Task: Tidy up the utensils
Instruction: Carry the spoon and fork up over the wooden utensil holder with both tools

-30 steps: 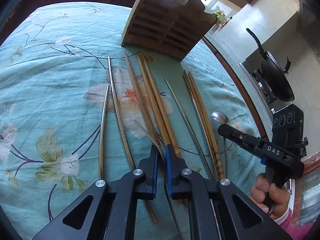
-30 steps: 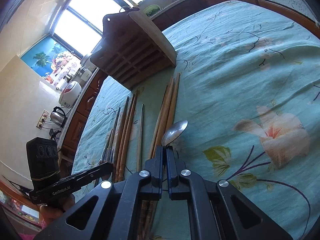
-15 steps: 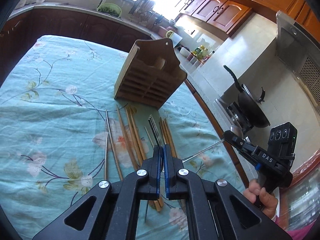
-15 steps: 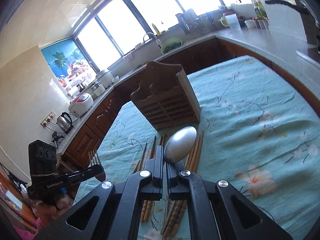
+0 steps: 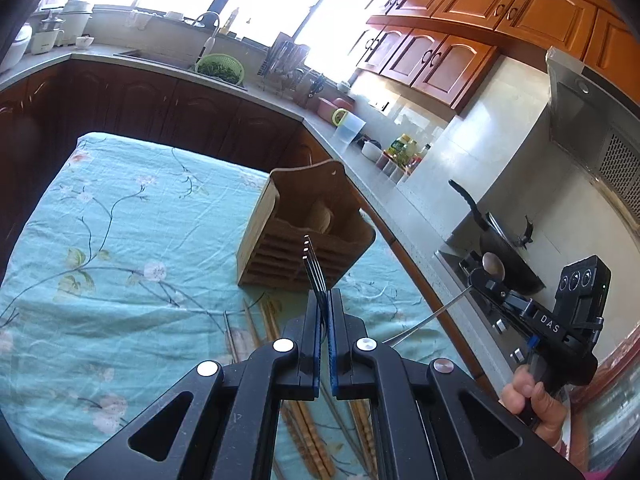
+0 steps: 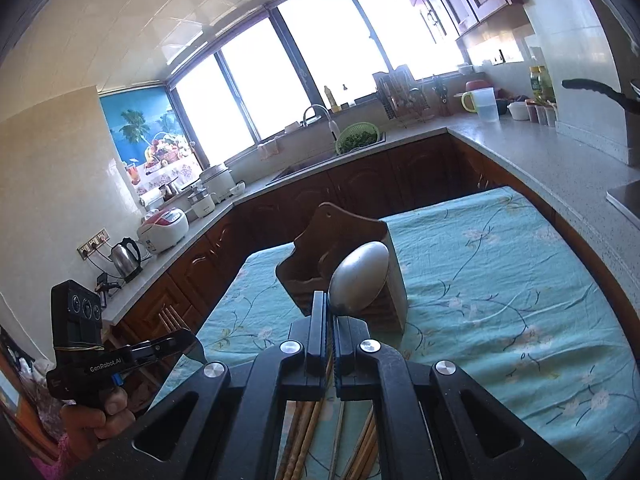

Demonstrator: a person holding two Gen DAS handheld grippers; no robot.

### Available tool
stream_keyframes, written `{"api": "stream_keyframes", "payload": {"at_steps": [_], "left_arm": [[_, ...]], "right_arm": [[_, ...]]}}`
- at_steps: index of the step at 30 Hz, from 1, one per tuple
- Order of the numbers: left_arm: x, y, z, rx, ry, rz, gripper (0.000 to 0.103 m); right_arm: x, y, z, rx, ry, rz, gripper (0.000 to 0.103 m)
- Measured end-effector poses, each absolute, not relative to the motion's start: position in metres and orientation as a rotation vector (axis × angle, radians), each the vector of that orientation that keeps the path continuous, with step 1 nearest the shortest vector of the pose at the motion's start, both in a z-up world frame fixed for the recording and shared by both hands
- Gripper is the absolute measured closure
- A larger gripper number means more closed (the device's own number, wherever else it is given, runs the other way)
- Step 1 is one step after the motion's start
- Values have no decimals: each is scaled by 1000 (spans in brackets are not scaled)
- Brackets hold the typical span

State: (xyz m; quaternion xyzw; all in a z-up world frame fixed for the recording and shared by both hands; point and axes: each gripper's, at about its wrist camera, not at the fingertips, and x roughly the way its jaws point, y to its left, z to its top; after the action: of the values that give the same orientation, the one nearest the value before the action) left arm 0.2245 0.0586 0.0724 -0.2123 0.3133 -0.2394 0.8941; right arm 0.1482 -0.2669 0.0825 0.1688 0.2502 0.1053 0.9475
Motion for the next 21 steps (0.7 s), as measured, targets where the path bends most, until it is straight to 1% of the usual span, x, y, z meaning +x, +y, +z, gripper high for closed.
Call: {"api": "stream_keyframes", "payload": {"at_steps": [6, 11, 14, 21], "left_arm": [[266, 49, 114, -432, 522, -506, 102], [316, 34, 126, -432, 447, -491, 102], [349, 28, 114, -451, 437, -467, 102], [407, -5, 49, -450, 476, -434, 102]], "right_arm": [[185, -275, 111, 293, 436, 176, 101], [224, -273, 129, 225, 392, 132, 101], [251, -271, 126, 186, 398, 113, 101], [297, -259, 81, 134, 507, 112, 101]]}}
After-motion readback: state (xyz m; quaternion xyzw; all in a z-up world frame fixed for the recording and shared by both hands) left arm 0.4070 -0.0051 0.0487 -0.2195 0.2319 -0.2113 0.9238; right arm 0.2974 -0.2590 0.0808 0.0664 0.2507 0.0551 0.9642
